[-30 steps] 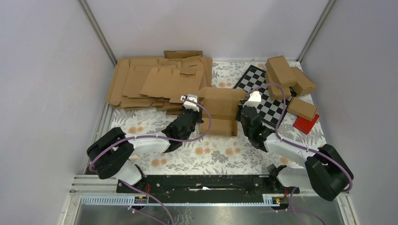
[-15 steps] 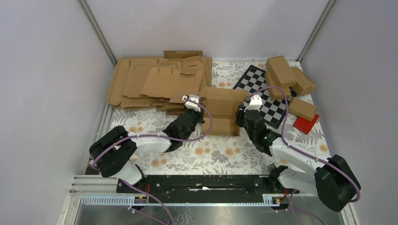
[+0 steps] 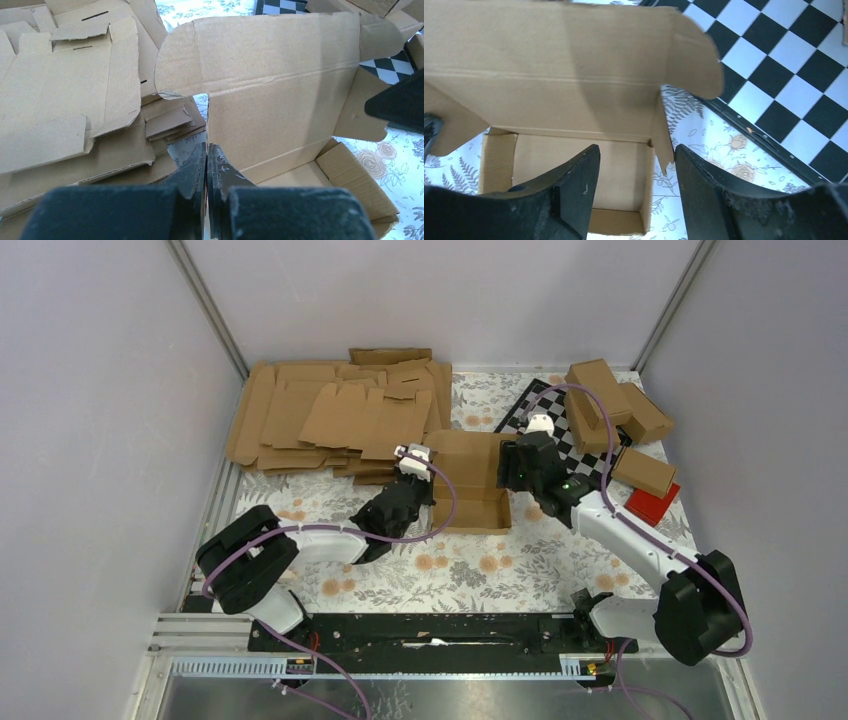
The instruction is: Fold the paper box
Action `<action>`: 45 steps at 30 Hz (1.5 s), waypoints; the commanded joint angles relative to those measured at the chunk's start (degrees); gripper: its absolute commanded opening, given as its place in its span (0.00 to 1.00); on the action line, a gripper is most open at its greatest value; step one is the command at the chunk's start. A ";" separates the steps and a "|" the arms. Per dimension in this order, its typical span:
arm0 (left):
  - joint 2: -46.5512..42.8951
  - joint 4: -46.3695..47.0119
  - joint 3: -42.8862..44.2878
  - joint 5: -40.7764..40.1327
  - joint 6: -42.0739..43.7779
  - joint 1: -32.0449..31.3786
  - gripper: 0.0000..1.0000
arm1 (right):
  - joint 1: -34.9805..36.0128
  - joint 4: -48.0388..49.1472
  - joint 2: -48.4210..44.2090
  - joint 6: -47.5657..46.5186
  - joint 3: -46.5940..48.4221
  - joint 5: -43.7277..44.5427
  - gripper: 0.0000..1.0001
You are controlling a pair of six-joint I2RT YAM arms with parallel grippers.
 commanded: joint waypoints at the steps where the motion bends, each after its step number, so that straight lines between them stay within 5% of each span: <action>1: 0.68 2.21 2.14 -1.12 1.35 0.04 0.00 | -5.17 -7.00 1.94 -0.10 4.44 -7.15 0.63; 11: 0.74 2.19 2.11 -1.29 1.88 0.01 0.00 | -7.47 -9.10 6.65 -1.98 10.14 -12.24 0.49; 19: 0.35 1.76 2.10 -0.53 1.48 0.04 0.00 | -7.47 -11.28 10.35 -4.34 14.69 -10.81 0.23; 23: 0.00 1.84 1.89 -0.59 1.29 0.09 0.00 | -7.46 -11.89 10.83 -4.88 15.44 -9.89 0.00; 29: -0.68 0.18 2.28 -2.85 1.25 0.08 0.02 | -7.47 -11.24 9.73 -5.40 14.61 -7.87 0.00; 35: -4.59 -3.71 2.32 -2.19 1.02 0.03 0.31 | -7.49 -6.70 6.99 -5.09 11.16 -8.00 0.00; 42: -14.75 -31.82 9.06 -4.68 -10.23 0.33 0.96 | -7.47 -2.42 4.14 -4.41 8.70 -8.38 0.00; 45: -20.02 -42.14 10.89 -4.46 -16.50 2.29 0.99 | -7.42 0.61 2.46 -4.51 6.06 -9.20 0.00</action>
